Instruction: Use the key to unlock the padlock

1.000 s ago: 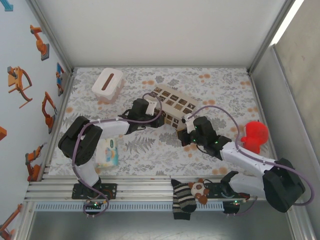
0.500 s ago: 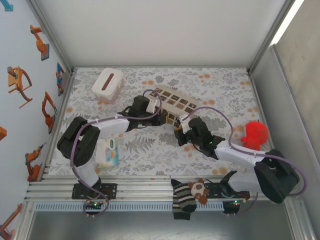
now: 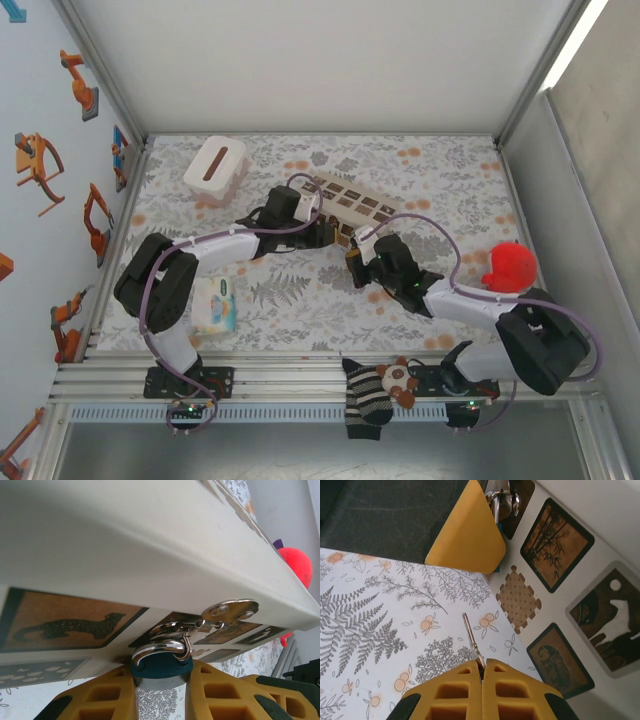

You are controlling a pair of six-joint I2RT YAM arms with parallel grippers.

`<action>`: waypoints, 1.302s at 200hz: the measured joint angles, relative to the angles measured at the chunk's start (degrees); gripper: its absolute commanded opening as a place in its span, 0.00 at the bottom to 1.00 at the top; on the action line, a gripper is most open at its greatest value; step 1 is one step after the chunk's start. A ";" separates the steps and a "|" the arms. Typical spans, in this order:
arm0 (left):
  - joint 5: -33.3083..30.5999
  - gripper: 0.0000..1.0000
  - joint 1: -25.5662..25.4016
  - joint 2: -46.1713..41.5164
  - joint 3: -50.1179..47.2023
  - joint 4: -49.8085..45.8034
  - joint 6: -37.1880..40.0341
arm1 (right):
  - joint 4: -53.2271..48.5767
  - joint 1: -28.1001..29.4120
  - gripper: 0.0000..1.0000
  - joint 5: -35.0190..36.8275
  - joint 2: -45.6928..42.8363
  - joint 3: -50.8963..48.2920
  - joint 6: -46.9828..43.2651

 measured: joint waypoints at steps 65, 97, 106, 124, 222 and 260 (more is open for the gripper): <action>0.37 0.21 0.00 0.00 0.28 -0.39 -0.90 | 3.74 0.00 0.00 0.59 3.45 -0.31 0.02; 0.39 0.21 0.00 0.00 0.28 -0.37 -1.49 | 5.73 0.00 0.00 1.03 4.61 -0.52 0.09; 0.39 0.21 0.00 0.00 0.28 -0.37 -1.55 | 6.25 0.00 0.00 1.18 4.96 -0.52 0.11; 0.39 0.21 0.00 0.00 0.31 -0.37 -1.73 | 7.21 0.00 0.00 1.62 5.62 -0.52 0.24; 0.37 0.21 0.00 0.00 0.55 -0.35 -1.92 | 10.80 0.00 0.00 2.01 7.65 -0.52 0.46; 0.37 0.21 0.00 0.00 0.57 -0.37 -1.92 | 11.80 0.00 0.00 2.03 7.98 -0.52 0.48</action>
